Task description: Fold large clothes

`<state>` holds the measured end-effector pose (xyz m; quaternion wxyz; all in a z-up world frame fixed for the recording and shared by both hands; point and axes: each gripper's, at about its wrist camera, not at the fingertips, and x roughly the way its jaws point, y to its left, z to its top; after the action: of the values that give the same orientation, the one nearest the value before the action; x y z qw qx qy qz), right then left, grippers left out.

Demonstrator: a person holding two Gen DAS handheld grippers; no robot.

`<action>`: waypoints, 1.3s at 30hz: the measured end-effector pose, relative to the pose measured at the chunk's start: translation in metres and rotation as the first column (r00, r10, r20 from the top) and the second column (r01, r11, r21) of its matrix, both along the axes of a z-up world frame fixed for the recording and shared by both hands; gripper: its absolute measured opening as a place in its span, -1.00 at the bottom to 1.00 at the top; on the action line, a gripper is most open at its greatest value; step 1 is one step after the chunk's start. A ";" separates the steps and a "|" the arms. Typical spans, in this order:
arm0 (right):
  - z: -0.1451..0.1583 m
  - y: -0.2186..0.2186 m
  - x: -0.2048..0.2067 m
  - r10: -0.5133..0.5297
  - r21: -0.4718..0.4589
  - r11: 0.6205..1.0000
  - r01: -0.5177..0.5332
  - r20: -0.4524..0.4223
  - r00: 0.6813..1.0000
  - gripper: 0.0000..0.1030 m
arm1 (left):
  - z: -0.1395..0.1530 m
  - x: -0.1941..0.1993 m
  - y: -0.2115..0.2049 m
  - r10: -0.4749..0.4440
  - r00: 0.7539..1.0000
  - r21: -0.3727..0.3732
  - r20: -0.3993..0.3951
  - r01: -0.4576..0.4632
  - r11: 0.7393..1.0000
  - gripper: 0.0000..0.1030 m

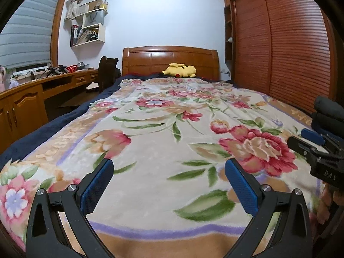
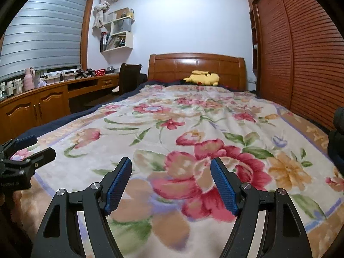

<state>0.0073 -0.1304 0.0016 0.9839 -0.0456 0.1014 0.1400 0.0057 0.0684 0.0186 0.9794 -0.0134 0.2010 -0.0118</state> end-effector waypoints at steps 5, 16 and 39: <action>-0.009 0.001 -0.013 0.011 -0.004 1.000 -0.011 0.021 1.000 0.50 | -0.001 -0.011 0.002 0.015 1.000 0.002 0.017 -0.015 1.000 1.00; -0.017 0.000 -0.012 0.008 0.010 1.000 -0.008 0.017 1.000 0.50 | -0.010 -0.018 -0.003 0.018 1.000 0.024 0.006 -0.018 1.000 1.00; -0.019 -0.001 -0.010 -0.007 0.019 1.000 0.007 0.015 1.000 0.50 | -0.013 -0.018 -0.007 0.019 1.000 0.039 0.006 -0.019 0.999 1.00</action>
<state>-0.0022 -0.1314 -0.0175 0.9855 -0.0369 0.0925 0.1370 -0.0123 0.0616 0.0060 0.9801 0.0036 0.1985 0.0016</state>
